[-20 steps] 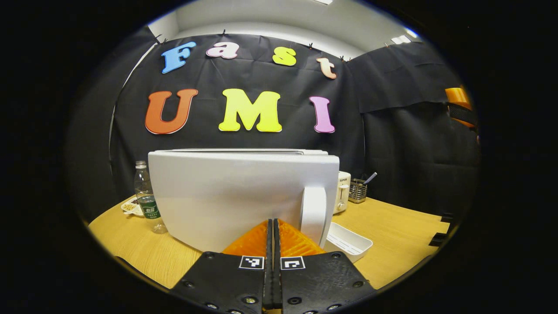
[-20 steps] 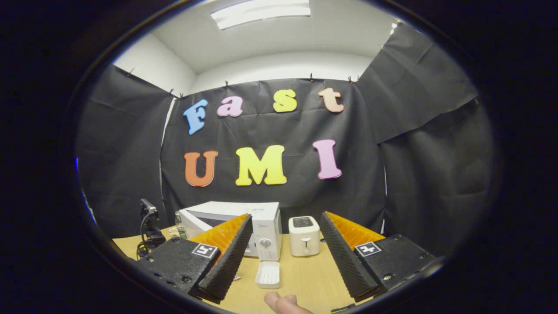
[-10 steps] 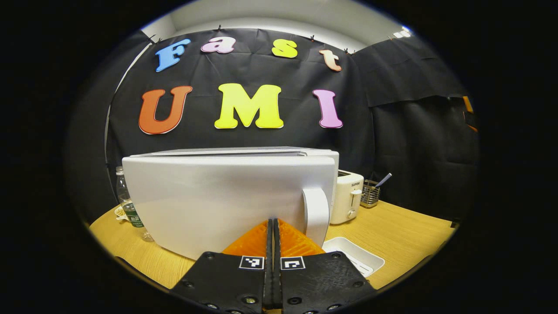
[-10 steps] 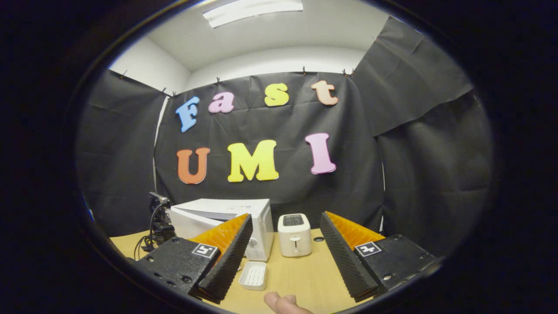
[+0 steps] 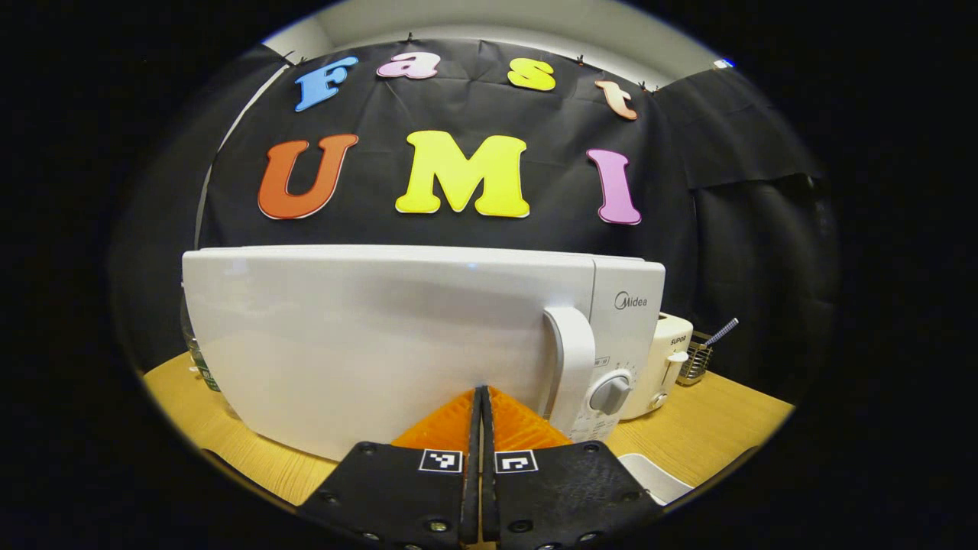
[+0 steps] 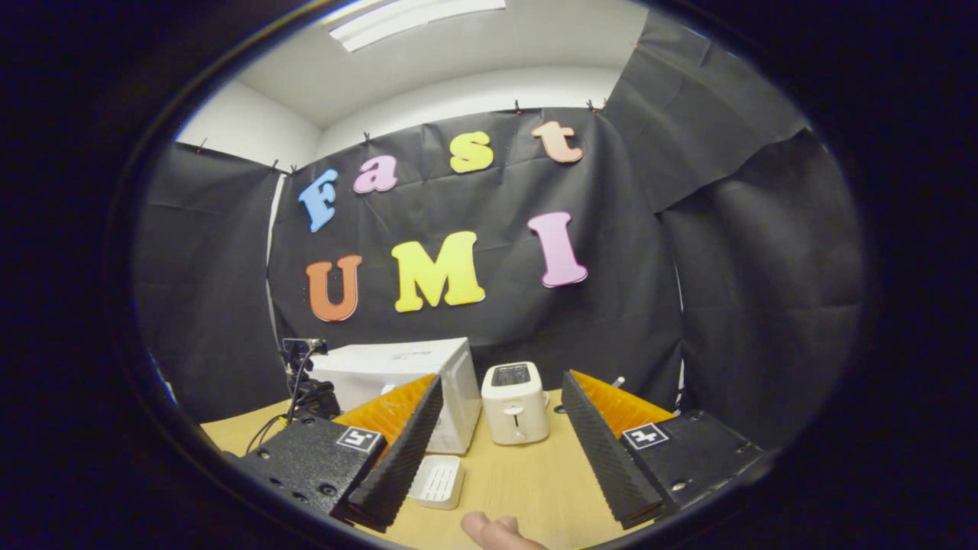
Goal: Open the microwave oven with the left hand, put the food in, and close the microwave oven.
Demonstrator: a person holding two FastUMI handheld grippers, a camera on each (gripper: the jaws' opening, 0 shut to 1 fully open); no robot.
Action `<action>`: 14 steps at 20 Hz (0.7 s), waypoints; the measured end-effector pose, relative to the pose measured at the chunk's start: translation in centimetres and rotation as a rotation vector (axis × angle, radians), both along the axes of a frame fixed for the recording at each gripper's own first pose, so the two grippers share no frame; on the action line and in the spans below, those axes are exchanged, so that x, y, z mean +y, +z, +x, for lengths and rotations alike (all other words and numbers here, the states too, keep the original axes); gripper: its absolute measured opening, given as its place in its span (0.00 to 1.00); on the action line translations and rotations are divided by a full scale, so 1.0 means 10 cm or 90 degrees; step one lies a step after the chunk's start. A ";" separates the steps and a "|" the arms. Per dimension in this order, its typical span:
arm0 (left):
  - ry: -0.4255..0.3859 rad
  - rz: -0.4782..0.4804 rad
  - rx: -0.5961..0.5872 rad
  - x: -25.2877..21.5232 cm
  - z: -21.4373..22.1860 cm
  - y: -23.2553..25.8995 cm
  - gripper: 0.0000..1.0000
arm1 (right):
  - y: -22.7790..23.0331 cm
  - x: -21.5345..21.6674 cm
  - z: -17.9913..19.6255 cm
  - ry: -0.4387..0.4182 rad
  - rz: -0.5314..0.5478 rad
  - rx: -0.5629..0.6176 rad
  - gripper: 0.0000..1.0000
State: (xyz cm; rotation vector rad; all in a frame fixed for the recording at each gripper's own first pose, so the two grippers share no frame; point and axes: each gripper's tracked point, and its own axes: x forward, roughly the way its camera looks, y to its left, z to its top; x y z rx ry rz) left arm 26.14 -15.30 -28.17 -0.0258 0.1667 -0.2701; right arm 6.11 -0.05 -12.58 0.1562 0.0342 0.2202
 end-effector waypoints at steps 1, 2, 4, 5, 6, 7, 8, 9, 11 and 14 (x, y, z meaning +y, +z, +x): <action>0.002 0.003 -0.013 -0.01 0.01 0.04 0.01 | -0.01 -0.01 0.00 -0.004 0.001 0.003 0.99; 0.001 0.003 -0.009 0.00 0.02 0.03 0.01 | 0.01 -0.01 -0.01 -0.007 0.002 0.003 1.00; -0.005 -0.008 -0.002 0.00 0.01 0.04 0.01 | 0.01 0.01 -0.06 -0.010 0.000 0.007 1.00; -0.010 -0.017 0.002 0.00 0.01 0.04 0.01 | 0.02 0.02 -0.10 -0.009 -0.001 0.009 1.00; -0.015 -0.021 0.007 -0.01 0.00 0.03 0.01 | 0.05 0.05 -0.15 -0.007 -0.001 0.008 0.99; -0.021 -0.022 0.013 -0.01 -0.01 0.03 0.01 | 0.08 0.08 -0.19 -0.006 -0.002 0.006 0.99; -0.012 -0.018 0.026 0.04 0.00 0.00 0.01 | 0.09 0.09 -0.22 -0.009 -0.005 0.006 0.99; -0.006 -0.017 0.043 0.08 -0.04 -0.02 0.00 | 0.12 0.09 -0.26 -0.013 -0.006 0.004 1.00; -0.001 -0.030 0.053 0.12 -0.19 0.11 0.00 | 0.14 0.12 -0.34 -0.018 -0.008 0.008 0.99; -0.003 -0.045 0.042 0.21 -0.48 0.44 0.00 | 0.18 0.18 -0.48 -0.020 -0.012 0.009 0.99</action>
